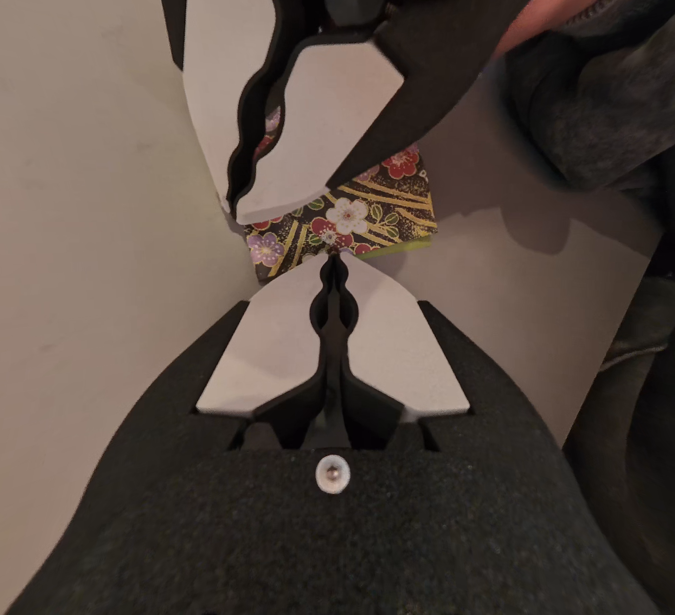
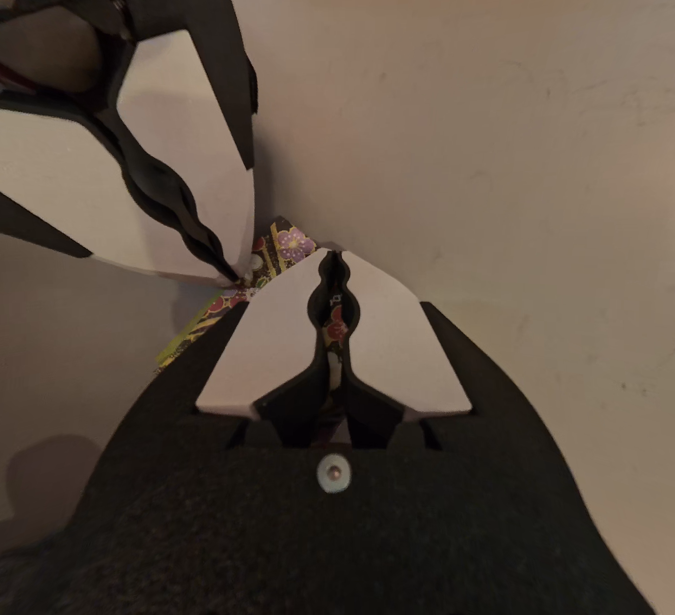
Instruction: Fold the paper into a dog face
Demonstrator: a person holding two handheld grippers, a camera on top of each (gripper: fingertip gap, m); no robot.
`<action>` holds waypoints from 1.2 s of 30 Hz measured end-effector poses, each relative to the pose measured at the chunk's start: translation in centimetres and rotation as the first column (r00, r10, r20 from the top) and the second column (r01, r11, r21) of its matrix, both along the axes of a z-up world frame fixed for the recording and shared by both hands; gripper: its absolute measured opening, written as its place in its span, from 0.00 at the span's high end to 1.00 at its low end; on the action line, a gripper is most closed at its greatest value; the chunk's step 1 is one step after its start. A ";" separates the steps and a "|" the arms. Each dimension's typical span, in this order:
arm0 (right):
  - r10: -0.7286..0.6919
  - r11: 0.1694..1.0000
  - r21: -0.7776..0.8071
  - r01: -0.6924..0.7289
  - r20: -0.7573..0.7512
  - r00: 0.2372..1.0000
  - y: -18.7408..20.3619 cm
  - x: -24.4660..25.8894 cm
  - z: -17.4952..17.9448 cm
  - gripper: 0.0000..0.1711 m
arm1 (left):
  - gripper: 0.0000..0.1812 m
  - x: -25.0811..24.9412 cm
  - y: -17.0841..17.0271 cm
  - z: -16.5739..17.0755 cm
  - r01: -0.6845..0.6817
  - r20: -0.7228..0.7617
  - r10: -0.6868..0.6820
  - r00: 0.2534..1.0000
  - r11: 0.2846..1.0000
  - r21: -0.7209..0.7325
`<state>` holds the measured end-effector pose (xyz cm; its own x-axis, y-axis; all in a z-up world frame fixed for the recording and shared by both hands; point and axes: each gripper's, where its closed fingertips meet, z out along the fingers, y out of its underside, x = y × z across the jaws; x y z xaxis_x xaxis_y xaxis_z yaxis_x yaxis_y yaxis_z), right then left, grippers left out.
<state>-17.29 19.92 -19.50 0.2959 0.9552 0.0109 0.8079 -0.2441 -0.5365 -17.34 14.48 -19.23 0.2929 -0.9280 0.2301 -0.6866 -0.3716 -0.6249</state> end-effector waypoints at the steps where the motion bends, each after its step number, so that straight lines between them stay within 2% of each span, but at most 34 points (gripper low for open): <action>1: -0.003 1.000 0.004 0.003 0.002 1.000 0.0 0.2 0.0 1.00 | 1.00 0.0 0.0 0.0 0.001 -0.003 -0.001 1.000 1.000 0.002; 7: -0.048 0.999 0.016 0.049 -0.057 0.997 0.2 0.7 1.7 1.00 | 1.00 0.1 -0.1 0.0 -0.001 -0.004 0.001 1.000 1.000 -0.003; 10: -0.072 0.997 -0.030 0.069 -0.118 0.990 -0.5 0.4 2.5 1.00 | 1.00 0.1 -0.1 0.0 -0.001 -0.007 0.001 1.000 1.000 0.001; 16: -0.122 0.992 -0.048 0.120 -0.043 0.992 -0.5 0.4 0.0 1.00 | 1.00 0.1 0.0 0.0 -0.008 -0.008 0.008 1.000 1.000 0.001; 26: -0.201 0.980 -0.015 0.200 -0.066 0.977 0.2 0.6 0.0 1.00 | 1.00 0.1 0.1 0.0 -0.063 0.012 0.063 0.998 0.998 -0.005; 29: -0.193 0.981 0.013 0.194 -0.062 0.979 0.2 0.6 0.0 1.00 | 0.94 0.0 -0.6 0.8 -0.076 0.066 0.081 0.995 0.994 -0.073; 31: -0.187 0.982 0.020 0.189 -0.055 0.981 0.2 0.6 0.0 1.00 | 0.90 -0.4 -0.5 2.5 -0.106 0.143 0.121 0.982 0.989 -0.108; 33: -0.188 0.982 0.023 0.190 -0.054 0.981 0.2 0.6 0.0 1.00 | 0.94 -1.1 0.6 4.2 -0.160 0.213 0.185 0.959 0.979 -0.128; 36: -0.199 0.979 0.027 0.200 -0.060 0.978 0.2 0.6 0.0 1.00 | 1.00 -1.9 3.3 4.6 -0.246 0.202 0.261 0.944 0.965 -0.094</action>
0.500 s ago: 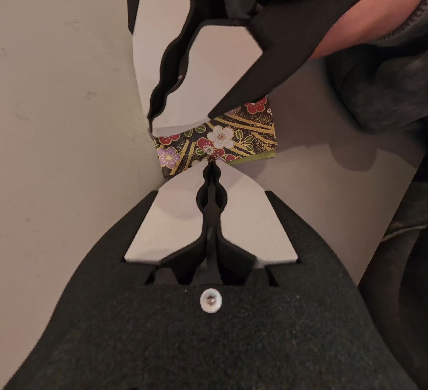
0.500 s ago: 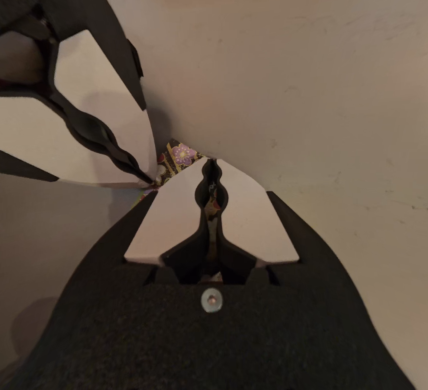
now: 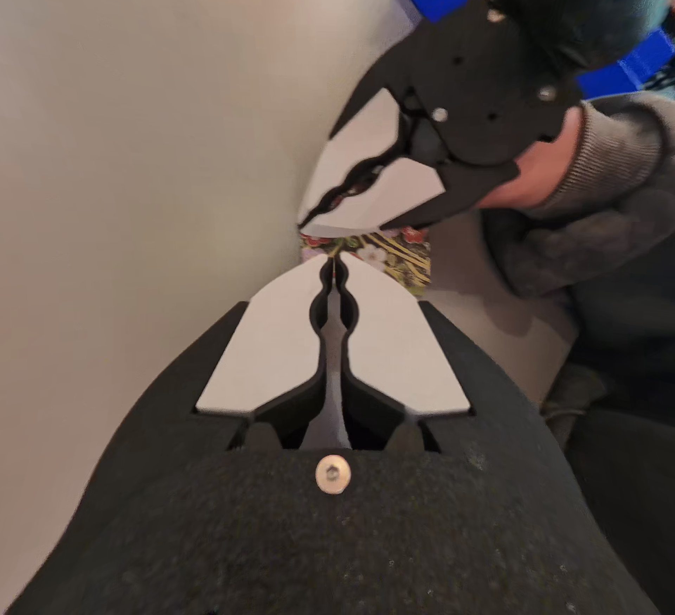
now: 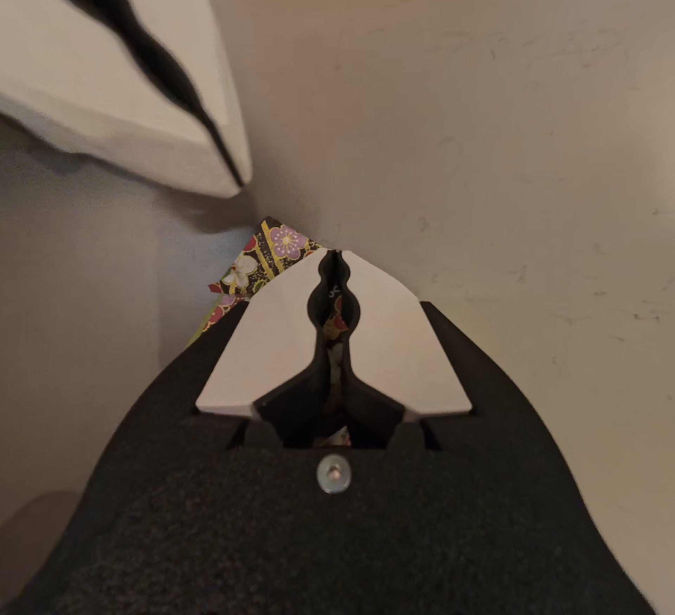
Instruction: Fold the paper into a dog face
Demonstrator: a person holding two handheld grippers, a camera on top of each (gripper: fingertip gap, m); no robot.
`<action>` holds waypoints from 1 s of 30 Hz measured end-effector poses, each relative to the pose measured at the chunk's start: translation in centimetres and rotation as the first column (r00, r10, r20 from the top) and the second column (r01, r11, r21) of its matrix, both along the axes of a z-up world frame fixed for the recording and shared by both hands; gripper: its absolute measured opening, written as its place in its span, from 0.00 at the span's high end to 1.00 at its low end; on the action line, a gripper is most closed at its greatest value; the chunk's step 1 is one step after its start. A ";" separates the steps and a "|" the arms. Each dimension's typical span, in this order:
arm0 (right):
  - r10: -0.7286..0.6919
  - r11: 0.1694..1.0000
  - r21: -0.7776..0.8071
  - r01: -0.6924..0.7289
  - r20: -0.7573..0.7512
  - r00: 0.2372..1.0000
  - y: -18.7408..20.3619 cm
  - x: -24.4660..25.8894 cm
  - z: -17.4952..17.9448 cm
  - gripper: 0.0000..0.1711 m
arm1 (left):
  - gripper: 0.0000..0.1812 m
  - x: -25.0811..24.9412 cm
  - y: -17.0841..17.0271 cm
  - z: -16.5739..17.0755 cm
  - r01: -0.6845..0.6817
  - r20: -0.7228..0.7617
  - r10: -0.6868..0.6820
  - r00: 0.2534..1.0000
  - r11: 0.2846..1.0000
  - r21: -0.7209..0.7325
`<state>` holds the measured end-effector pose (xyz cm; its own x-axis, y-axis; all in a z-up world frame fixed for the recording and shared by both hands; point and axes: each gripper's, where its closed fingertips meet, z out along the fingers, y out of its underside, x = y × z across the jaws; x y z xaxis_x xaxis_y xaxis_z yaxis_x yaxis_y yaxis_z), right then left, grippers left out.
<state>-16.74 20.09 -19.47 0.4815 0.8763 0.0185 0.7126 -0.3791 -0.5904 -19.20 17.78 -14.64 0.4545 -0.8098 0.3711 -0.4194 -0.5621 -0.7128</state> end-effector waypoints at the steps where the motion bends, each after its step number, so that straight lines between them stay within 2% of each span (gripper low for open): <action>1: 0.000 1.000 0.002 0.000 -0.002 1.000 0.0 0.0 0.0 1.00 | 1.00 0.1 0.6 -0.5 -0.007 -0.036 0.007 0.999 1.000 0.003; 9: -0.002 1.000 0.003 0.002 -0.013 1.000 0.0 0.0 0.0 1.00 | 1.00 2.0 0.7 -4.5 0.105 -0.243 -0.094 0.966 0.994 0.034; 21: 0.007 1.000 -0.017 -0.008 -0.066 0.998 -0.1 0.0 0.1 1.00 | 1.00 0.3 -0.4 -4.6 0.065 -0.202 -0.062 0.978 0.998 0.009; 24: -0.004 0.998 -0.069 -0.006 -0.138 0.990 -0.2 0.1 0.5 1.00 | 1.00 0.3 -0.4 -4.6 0.059 -0.223 -0.054 0.973 0.998 0.016; 26: -0.036 0.996 -0.091 0.014 -0.241 0.970 -0.1 0.1 1.9 1.00 | 1.00 0.4 -0.4 -4.6 0.061 -0.237 -0.053 0.970 0.998 0.028; 30: -0.123 0.991 -0.089 0.098 -0.352 0.928 0.8 1.0 3.6 1.00 | 1.00 0.4 -0.3 -4.6 0.058 -0.234 -0.051 0.971 0.998 0.023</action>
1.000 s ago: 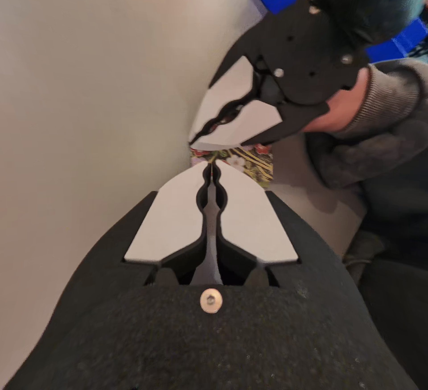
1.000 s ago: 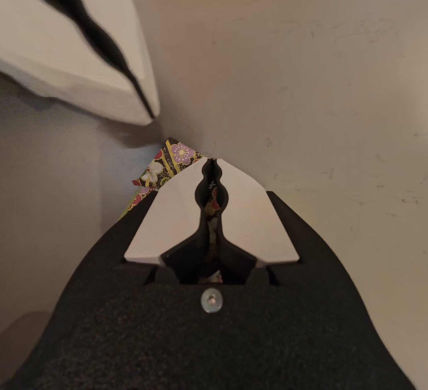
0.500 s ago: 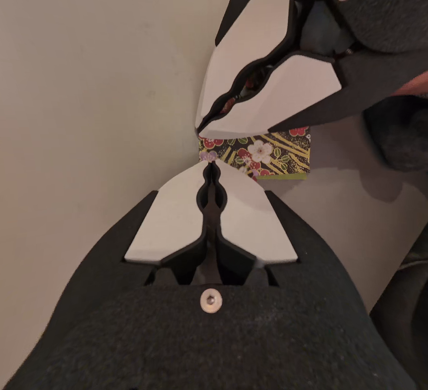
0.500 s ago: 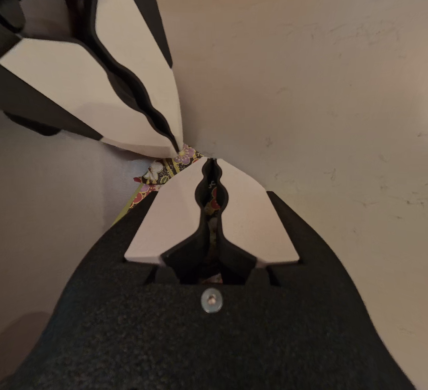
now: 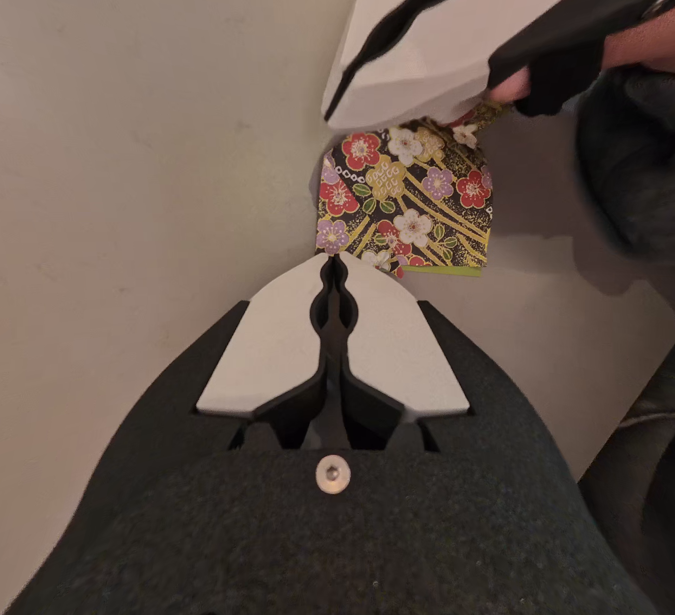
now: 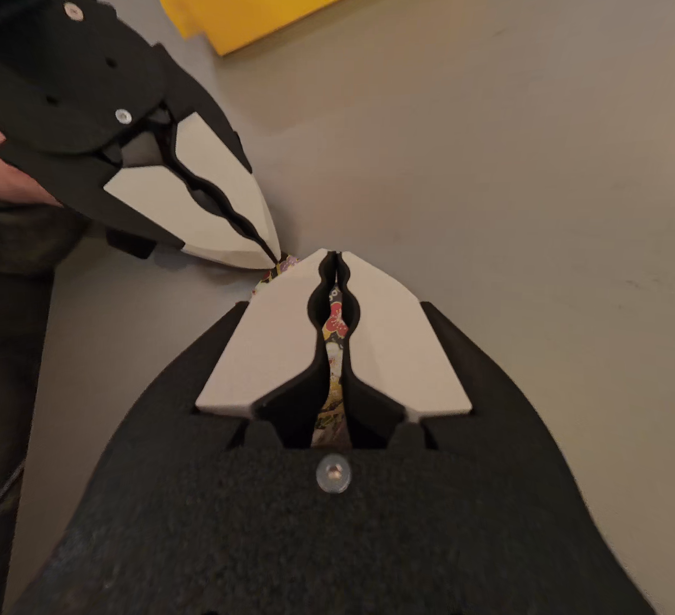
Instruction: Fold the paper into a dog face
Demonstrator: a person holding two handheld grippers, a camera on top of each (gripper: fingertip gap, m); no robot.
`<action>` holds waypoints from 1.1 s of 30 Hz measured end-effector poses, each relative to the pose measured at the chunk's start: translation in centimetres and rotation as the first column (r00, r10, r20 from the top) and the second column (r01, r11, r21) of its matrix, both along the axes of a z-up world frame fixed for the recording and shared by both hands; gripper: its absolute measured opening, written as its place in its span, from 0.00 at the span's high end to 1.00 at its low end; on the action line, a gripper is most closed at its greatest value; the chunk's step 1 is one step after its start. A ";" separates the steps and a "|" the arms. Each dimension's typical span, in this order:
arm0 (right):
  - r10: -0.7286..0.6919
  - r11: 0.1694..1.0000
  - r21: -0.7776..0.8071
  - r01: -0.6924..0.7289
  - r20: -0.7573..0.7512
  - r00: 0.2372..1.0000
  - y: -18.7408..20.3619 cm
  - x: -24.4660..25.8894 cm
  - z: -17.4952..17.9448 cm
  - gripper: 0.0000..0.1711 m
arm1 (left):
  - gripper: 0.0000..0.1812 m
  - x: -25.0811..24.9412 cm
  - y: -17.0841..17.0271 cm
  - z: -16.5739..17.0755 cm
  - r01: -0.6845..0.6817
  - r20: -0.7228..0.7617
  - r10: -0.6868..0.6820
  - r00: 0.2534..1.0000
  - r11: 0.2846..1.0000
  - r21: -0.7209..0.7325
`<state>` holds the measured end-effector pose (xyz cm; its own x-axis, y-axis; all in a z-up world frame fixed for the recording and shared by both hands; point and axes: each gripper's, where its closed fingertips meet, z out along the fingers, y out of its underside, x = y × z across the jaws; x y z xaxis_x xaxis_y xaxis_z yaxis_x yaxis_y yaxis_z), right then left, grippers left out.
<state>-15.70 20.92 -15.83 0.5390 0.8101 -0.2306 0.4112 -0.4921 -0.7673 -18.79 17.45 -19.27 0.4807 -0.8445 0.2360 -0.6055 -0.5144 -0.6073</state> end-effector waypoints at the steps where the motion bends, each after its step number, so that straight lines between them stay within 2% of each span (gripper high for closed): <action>1: -0.021 1.000 0.000 0.021 -0.026 0.999 0.1 0.1 0.2 1.00 | 1.00 0.0 0.0 0.0 -0.001 0.001 0.001 1.000 1.000 -0.001; 4: -0.082 0.996 -0.035 0.080 -0.068 0.994 0.0 0.6 0.4 1.00 | 1.00 0.0 0.0 0.0 -0.008 -0.005 0.008 1.000 1.000 -0.001; 9: -0.222 0.972 0.061 0.225 -0.059 0.973 0.0 4.7 3.1 1.00 | 1.00 0.0 0.0 0.0 -0.003 -0.020 0.003 1.000 1.000 0.005; 11: -0.281 0.958 0.067 0.279 0.021 0.959 -0.7 7.1 2.5 1.00 | 1.00 0.0 0.0 0.0 -0.002 -0.019 0.002 1.000 1.000 0.001; 13: -0.222 0.975 0.017 0.222 0.156 0.962 -2.8 7.9 0.0 1.00 | 1.00 0.0 0.0 0.0 0.001 -0.018 -0.001 1.000 1.000 -0.001; 17: -0.079 0.997 0.019 0.077 0.310 0.948 -6.0 6.7 -3.5 1.00 | 1.00 0.2 -0.1 0.0 0.010 -0.022 -0.010 1.000 1.000 0.004; 23: -0.138 0.982 0.172 0.074 0.394 0.909 -5.4 7.1 -3.0 1.00 | 1.00 0.2 -0.6 0.1 0.022 -0.062 -0.021 0.998 1.000 0.020; 25: -0.158 0.971 0.224 0.082 0.350 0.923 -5.5 7.4 -1.2 1.00 | 1.00 0.2 -0.7 0.5 0.034 -0.068 -0.032 0.997 0.999 0.041; 27: -0.132 0.975 0.209 0.074 0.279 0.951 -6.4 7.2 0.1 1.00 | 1.00 0.5 -0.7 1.1 0.063 -0.060 -0.060 0.996 0.996 0.060; 31: -0.098 0.987 0.153 0.053 0.302 0.948 -8.6 7.8 -1.1 1.00 | 1.00 1.7 -0.6 2.1 0.183 -0.041 -0.180 0.983 0.980 0.078; 33: -0.081 0.990 0.137 0.047 0.257 0.963 -9.3 7.2 -1.3 1.00 | 1.00 2.4 -1.5 2.2 0.268 -0.024 -0.267 0.963 0.963 0.039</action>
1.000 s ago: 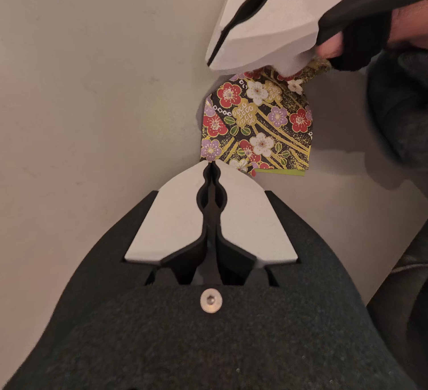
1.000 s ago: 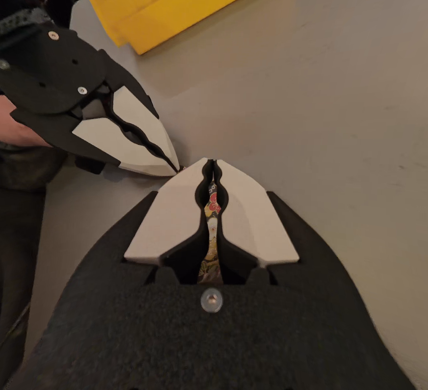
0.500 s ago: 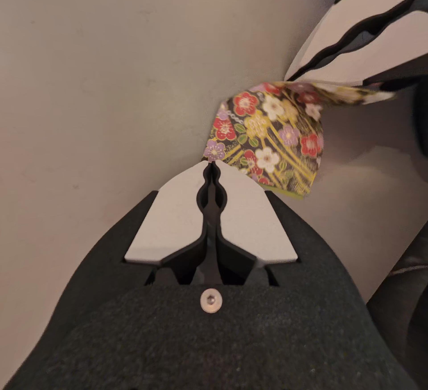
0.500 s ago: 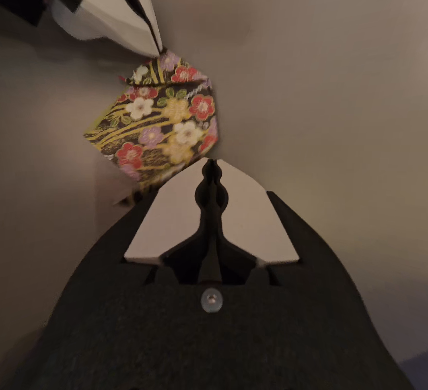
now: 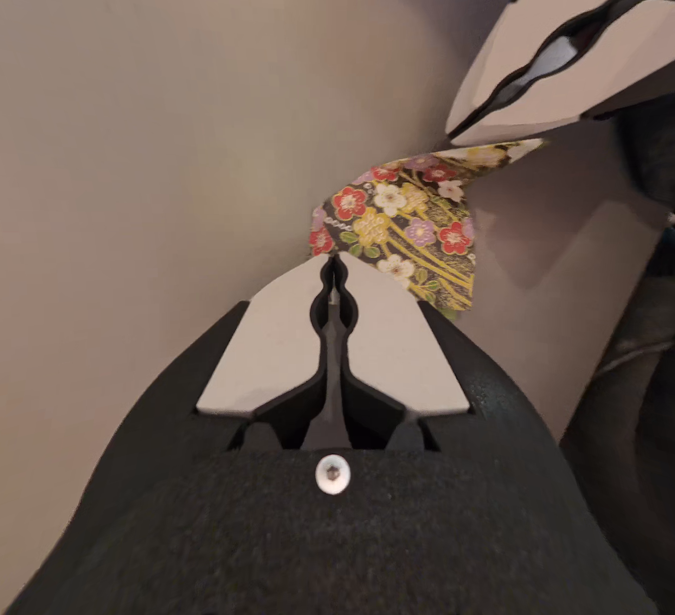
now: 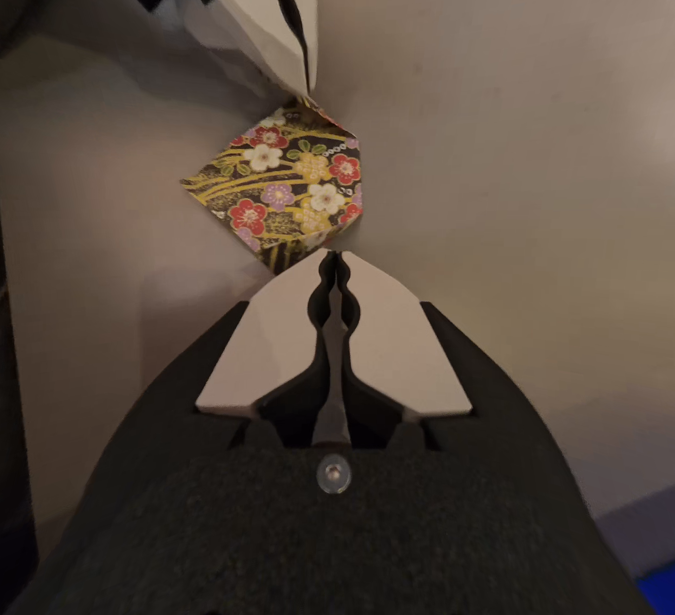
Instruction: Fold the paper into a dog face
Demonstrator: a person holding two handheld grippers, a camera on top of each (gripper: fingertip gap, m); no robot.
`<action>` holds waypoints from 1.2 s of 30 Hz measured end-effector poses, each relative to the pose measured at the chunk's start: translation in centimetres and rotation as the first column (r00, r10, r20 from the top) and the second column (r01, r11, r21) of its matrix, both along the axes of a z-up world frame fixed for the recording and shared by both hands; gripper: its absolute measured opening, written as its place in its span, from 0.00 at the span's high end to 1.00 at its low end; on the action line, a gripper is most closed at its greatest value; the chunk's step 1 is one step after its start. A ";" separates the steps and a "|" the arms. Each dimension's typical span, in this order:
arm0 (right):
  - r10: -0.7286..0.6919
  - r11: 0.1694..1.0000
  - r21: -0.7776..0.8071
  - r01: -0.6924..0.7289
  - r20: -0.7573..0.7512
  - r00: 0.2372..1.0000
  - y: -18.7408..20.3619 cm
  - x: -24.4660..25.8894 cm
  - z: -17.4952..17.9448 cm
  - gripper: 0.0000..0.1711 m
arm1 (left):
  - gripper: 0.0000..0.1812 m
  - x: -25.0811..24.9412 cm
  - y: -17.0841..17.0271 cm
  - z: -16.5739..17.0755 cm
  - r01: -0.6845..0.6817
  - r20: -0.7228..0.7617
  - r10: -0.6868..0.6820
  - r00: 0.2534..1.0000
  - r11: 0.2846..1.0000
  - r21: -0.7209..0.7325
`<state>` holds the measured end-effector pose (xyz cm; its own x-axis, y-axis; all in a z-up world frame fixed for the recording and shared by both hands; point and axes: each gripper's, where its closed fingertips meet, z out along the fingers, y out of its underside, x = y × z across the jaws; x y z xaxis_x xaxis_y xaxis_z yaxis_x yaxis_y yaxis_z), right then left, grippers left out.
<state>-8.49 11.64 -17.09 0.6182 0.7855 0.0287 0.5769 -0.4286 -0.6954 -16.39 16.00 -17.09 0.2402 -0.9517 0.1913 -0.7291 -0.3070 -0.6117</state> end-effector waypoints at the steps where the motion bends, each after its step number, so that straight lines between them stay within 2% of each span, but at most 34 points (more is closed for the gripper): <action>1: 0.010 1.000 -0.001 -0.010 -0.028 1.000 -0.2 -0.5 0.2 1.00 | 1.00 0.1 -0.6 -0.3 0.041 -0.012 -0.042 0.999 0.999 -0.026; 4: 0.067 0.998 0.004 -0.067 -0.060 0.996 -0.7 -2.1 0.7 1.00 | 1.00 -0.1 -1.5 -1.7 0.086 -0.068 -0.089 0.994 0.995 -0.042; 6: 0.094 0.995 -0.017 -0.095 -0.017 0.995 -1.0 -2.7 -0.2 1.00 | 1.00 -0.1 -1.9 -2.2 0.090 -0.069 -0.094 0.993 0.994 -0.054; 8: 0.117 0.993 -0.033 -0.116 0.034 0.993 -1.1 -3.1 -1.2 1.00 | 1.00 -0.1 -2.0 -2.2 0.079 -0.059 -0.083 0.995 0.995 -0.064; 15: 0.190 0.981 -0.056 -0.186 0.073 0.979 -2.1 -4.6 -2.0 1.00 | 1.00 -0.2 -2.0 -2.2 0.061 -0.051 -0.064 0.997 0.996 -0.063; 22: 0.194 0.981 -0.039 -0.191 0.119 0.974 -1.6 -4.5 -2.4 1.00 | 1.00 -0.7 -2.3 -2.2 0.074 -0.063 -0.078 0.995 0.995 -0.069; 28: 0.177 0.984 0.002 -0.181 0.192 0.965 1.4 -3.7 -2.4 1.00 | 1.00 -1.8 -3.1 -2.1 0.070 -0.061 -0.077 0.995 0.992 -0.101; 34: 0.168 0.984 0.014 -0.175 0.220 0.961 2.8 -3.8 -2.2 1.00 | 1.00 -1.9 -3.5 -2.1 0.039 -0.054 -0.046 0.997 0.993 -0.114; 36: 0.153 0.987 0.025 -0.160 0.177 0.972 2.0 -4.0 -1.2 1.00 | 1.00 -2.0 -3.3 -2.1 -0.009 -0.058 0.002 0.998 0.993 -0.117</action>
<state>-12.45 13.69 -18.30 0.4706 0.8682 0.1575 0.7482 -0.2980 -0.5928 -18.34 12.74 -19.22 0.2591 -0.9221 0.2874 -0.7603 -0.3783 -0.5281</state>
